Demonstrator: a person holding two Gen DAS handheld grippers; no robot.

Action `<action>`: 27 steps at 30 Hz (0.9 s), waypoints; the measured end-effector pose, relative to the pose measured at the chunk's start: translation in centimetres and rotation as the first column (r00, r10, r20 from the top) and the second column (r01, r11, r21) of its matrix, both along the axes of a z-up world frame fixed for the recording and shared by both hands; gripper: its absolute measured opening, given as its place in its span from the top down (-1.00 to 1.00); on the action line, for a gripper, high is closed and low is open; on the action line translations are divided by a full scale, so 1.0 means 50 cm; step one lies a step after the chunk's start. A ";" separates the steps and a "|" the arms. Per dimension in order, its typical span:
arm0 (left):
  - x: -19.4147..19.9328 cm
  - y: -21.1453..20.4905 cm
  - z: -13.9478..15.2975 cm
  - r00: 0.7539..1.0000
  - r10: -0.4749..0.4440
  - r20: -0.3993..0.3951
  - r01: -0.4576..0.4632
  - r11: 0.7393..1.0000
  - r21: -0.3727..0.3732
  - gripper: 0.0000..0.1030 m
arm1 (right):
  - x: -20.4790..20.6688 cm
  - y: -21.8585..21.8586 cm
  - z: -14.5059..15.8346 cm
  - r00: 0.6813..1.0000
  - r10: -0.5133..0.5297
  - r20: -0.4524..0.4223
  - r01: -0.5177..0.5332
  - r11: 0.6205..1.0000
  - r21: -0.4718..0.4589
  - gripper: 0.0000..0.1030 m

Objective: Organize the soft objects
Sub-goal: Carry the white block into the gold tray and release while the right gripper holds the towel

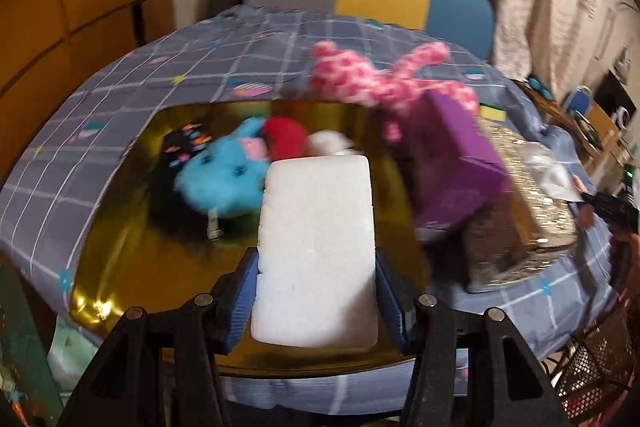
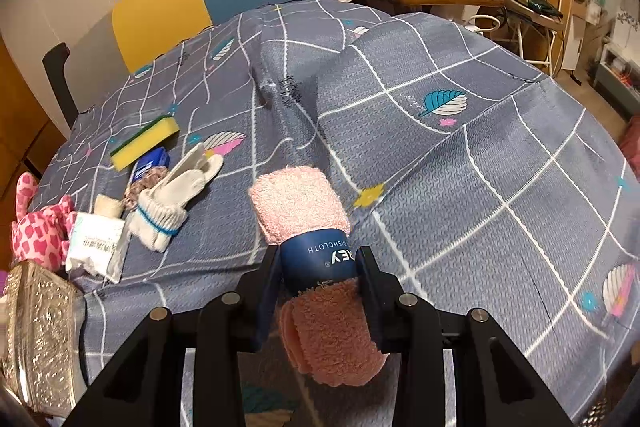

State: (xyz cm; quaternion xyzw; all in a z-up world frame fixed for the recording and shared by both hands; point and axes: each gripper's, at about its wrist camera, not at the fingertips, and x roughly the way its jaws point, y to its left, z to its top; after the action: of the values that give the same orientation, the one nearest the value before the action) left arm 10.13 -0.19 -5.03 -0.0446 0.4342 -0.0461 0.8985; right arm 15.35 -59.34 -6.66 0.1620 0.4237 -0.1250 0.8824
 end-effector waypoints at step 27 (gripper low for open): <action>0.043 0.249 -0.125 0.975 0.171 -0.140 -0.165 0.985 0.052 -0.10 | -0.147 0.256 0.164 0.978 0.093 0.188 -0.108 0.991 0.075 0.26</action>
State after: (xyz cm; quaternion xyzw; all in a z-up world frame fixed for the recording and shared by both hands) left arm 12.26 12.27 -11.27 -0.0662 0.4934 0.0422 0.8663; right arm 8.00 -46.55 1.56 0.1885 0.3530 -0.0467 0.9153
